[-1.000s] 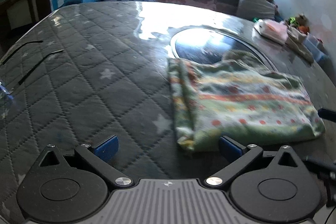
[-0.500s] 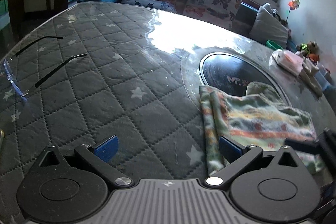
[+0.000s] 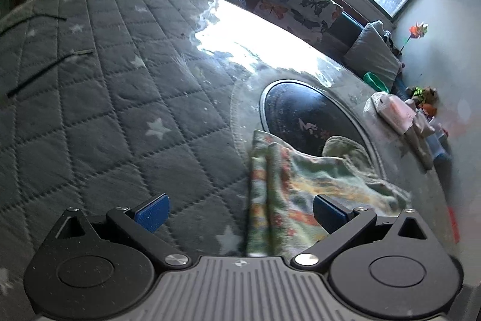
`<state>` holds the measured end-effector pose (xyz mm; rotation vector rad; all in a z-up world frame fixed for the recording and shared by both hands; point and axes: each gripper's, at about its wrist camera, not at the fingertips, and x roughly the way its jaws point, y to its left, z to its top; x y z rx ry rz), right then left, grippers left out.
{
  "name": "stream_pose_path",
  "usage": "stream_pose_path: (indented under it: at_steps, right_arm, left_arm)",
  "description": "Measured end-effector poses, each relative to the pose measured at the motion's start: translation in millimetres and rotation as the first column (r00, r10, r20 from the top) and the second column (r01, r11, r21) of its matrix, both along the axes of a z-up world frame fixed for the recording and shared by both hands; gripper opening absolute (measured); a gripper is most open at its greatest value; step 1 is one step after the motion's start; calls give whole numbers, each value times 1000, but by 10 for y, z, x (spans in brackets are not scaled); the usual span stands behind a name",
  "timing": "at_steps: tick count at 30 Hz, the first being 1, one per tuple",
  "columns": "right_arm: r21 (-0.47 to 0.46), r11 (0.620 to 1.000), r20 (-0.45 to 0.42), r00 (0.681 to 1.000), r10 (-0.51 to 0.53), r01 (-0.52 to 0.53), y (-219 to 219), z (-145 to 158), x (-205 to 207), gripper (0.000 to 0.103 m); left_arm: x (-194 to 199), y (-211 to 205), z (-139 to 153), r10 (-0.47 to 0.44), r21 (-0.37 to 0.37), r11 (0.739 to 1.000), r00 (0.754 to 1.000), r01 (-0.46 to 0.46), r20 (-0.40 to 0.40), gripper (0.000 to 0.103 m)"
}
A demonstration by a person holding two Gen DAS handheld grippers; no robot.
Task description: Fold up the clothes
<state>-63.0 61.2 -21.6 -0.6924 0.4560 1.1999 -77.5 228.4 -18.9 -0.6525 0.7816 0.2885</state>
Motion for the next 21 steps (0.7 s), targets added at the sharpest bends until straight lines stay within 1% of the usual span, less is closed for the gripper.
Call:
stream_pose_path:
  at_steps: [1,3,8,12,15,16,18,19,20,21]
  right_arm:
    - [12,1000,-8,1000,0,0,-17,25,14,31]
    - [48,999,-41,999,-11,13,-63,82,64,24]
    - [140,988,-124,991,-44,61,-219,241,215,16]
    - [195,976,-181,981,-65,100,-356,330,320,15]
    - [223,968,-202,977,-66,111,-442,354,357,15]
    - [227,968,-204,977,-63,110,-468,360,358,15]
    - [235,966,-210,976,-58,108,-511,365,359,15]
    - [236,966,-219,974,-54,107,-527,359,366,15]
    - [238,965,-221,974,-53,107,-543,353,369,15]
    - [242,964,-222,974,-53,108,-560,350,368,15]
  left_arm:
    - [15,-4,-2,2,-17,1000,1000,-2,3,103]
    - [45,-12,-6,5,-52,999,1000,-4,7,103]
    - [136,-27,-26,13,-139,990,1000,-11,14,103]
    - [234,-44,-85,9,-256,967,1000,-6,13,103]
    - [310,-89,-128,-11,-328,945,999,20,31,102]
    - [339,-102,-135,-18,-339,940,999,29,36,102]
    - [398,-128,-150,-31,-363,931,998,45,46,94]
    - [424,-136,-165,-37,-376,925,998,52,47,87]
    - [450,-144,-181,-43,-389,919,998,59,48,76]
    - [471,-156,-213,-53,-406,911,997,68,48,70]
